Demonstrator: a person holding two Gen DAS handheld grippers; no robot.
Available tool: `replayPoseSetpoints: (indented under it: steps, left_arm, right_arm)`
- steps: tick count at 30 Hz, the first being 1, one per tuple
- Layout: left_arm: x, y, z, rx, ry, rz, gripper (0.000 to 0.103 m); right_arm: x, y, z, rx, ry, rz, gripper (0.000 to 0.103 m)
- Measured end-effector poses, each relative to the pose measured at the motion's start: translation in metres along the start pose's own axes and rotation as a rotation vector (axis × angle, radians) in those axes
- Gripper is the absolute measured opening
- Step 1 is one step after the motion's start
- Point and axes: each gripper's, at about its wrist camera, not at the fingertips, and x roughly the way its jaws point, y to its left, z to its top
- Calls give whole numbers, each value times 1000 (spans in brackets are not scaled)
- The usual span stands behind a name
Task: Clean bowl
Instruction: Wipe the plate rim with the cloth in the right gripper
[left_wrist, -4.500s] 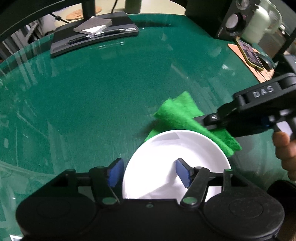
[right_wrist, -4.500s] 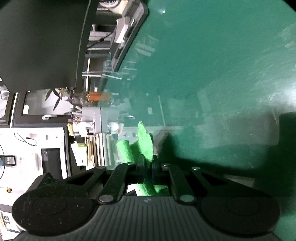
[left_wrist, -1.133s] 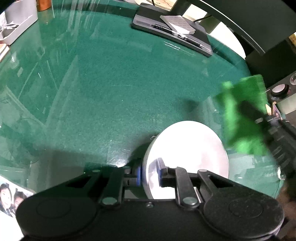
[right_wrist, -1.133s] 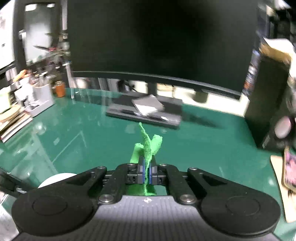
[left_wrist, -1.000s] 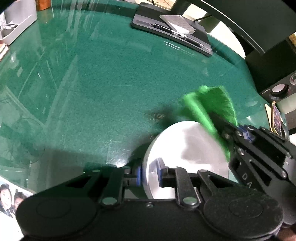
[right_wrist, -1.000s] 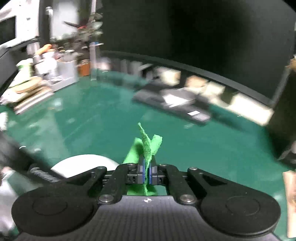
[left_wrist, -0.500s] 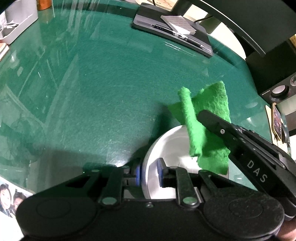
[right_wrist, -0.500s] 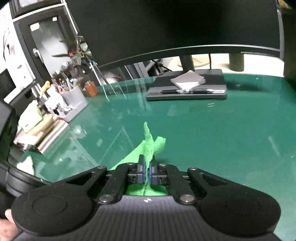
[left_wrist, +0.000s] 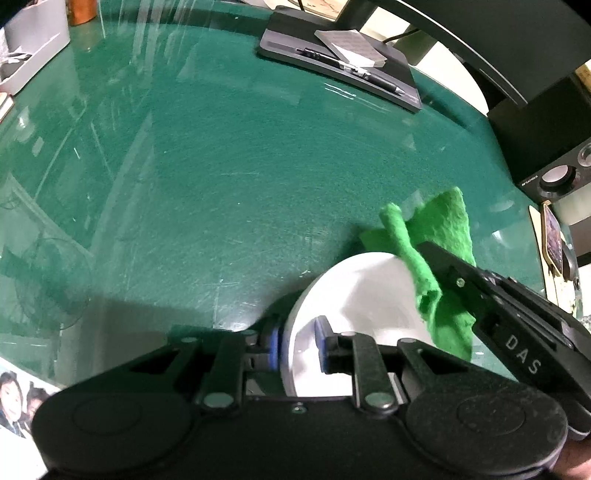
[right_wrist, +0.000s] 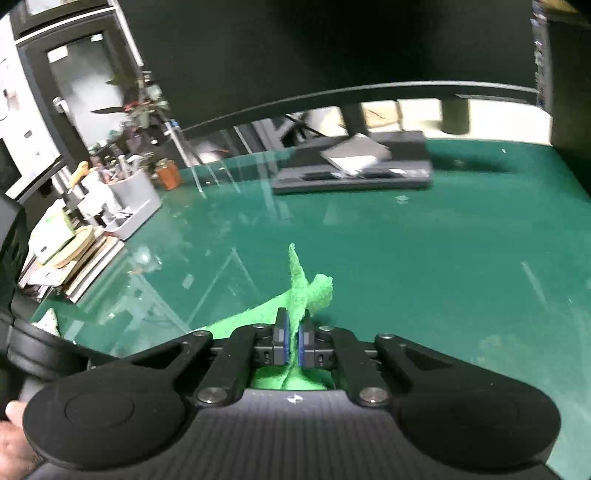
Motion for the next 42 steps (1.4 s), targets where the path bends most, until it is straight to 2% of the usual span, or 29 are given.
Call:
replayPoseSetpoints:
  steps: [7, 14, 17, 21, 24, 32, 37, 42]
  left_arm:
    - [1, -3, 3, 3, 7, 10, 21]
    - [0, -5, 2, 18, 1, 14, 23]
    - [1, -6, 3, 26, 1, 20, 23]
    - [1, -8, 3, 30, 3, 26, 23]
    - [1, -8, 3, 29, 2, 29, 23]
    - [2, -10, 3, 23, -6, 36, 23]
    - [2, -10, 4, 23, 0, 40, 23]
    - [2, -10, 4, 24, -4, 39, 24]
  right_arm:
    - [23, 15, 5, -30, -11, 32, 4]
    - [-1, -3, -5, 16, 13, -15, 4]
    - [2, -2, -4, 21, 13, -17, 4]
    - [19, 10, 4, 16, 4, 30, 4]
    - [21, 12, 4, 4, 0, 31, 4]
    - [0, -6, -6, 43, 30, -34, 5]
    - [19, 5, 2, 16, 9, 5, 5]
    - [4, -4, -6, 29, 19, -32, 5]
